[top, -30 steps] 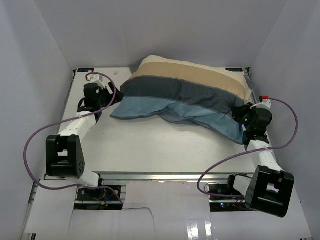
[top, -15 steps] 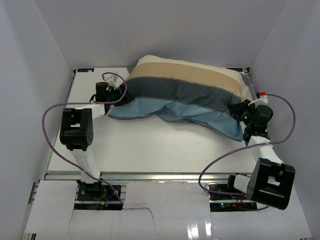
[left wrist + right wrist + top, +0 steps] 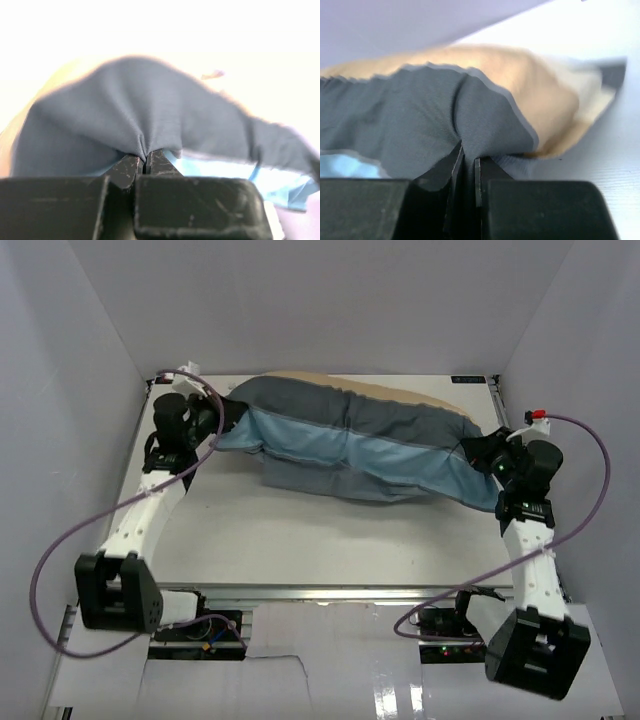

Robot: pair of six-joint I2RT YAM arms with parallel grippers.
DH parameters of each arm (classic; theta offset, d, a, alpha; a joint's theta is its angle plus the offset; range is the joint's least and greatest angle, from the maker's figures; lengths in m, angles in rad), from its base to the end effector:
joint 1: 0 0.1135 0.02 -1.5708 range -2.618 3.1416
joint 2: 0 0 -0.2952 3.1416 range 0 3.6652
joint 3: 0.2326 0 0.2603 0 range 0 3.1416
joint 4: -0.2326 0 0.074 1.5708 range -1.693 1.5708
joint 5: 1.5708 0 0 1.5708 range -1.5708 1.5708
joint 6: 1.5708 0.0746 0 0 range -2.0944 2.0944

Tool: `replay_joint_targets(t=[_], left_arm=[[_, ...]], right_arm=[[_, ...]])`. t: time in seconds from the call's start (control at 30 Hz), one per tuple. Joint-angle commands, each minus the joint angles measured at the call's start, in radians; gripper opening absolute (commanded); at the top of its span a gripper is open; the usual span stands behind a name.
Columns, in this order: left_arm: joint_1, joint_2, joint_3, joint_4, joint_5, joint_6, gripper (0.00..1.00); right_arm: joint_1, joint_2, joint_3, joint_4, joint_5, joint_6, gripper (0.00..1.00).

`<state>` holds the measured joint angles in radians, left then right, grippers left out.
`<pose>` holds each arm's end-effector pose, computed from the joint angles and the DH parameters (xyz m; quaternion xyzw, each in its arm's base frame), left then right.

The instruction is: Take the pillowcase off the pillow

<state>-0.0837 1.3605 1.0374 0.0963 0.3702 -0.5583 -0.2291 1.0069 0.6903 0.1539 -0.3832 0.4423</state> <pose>0.3540 -0.0568 0.3464 -0.0695 0.7746 -0.3297 0.5352 0.2624 -0.0325 0.3180 0.1301 0.7471 0.2119 0.6164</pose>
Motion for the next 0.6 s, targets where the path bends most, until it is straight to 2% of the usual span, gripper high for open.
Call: replay_joint_targets(t=[0.0,0.13,0.23,0.27,0.37,0.47,0.57], left_arm=[[-0.028,-0.298,0.001,-0.029,-0.048,-0.094,0.0],[-0.039,-0.475,0.007,-0.214,-0.095,-0.152,0.0],[-0.042,-0.584,-0.025,-0.28,-0.149,-0.186,0.0],[-0.044,-0.666,-0.045,-0.291,-0.158,-0.225,0.0],[-0.044,-0.821,-0.088,-0.346,-0.194,-0.284,0.0],[-0.042,-0.914,-0.094,-0.408,-0.195,-0.366,0.0],[-0.042,-0.908,-0.117,-0.434,-0.24,-0.364,0.0]], right_arm=[[0.016,-0.209,0.101,-0.065,-0.029,0.01,0.08],[0.017,-0.403,0.132,-0.233,0.032,0.053,0.08],[0.019,-0.493,0.143,-0.371,0.108,0.099,0.08],[0.017,-0.554,0.141,-0.391,0.134,0.108,0.08],[0.017,-0.635,0.153,-0.487,0.136,0.124,0.08],[0.017,-0.662,0.201,-0.572,0.1,0.119,0.08],[0.017,-0.643,0.212,-0.561,0.121,0.116,0.08]])
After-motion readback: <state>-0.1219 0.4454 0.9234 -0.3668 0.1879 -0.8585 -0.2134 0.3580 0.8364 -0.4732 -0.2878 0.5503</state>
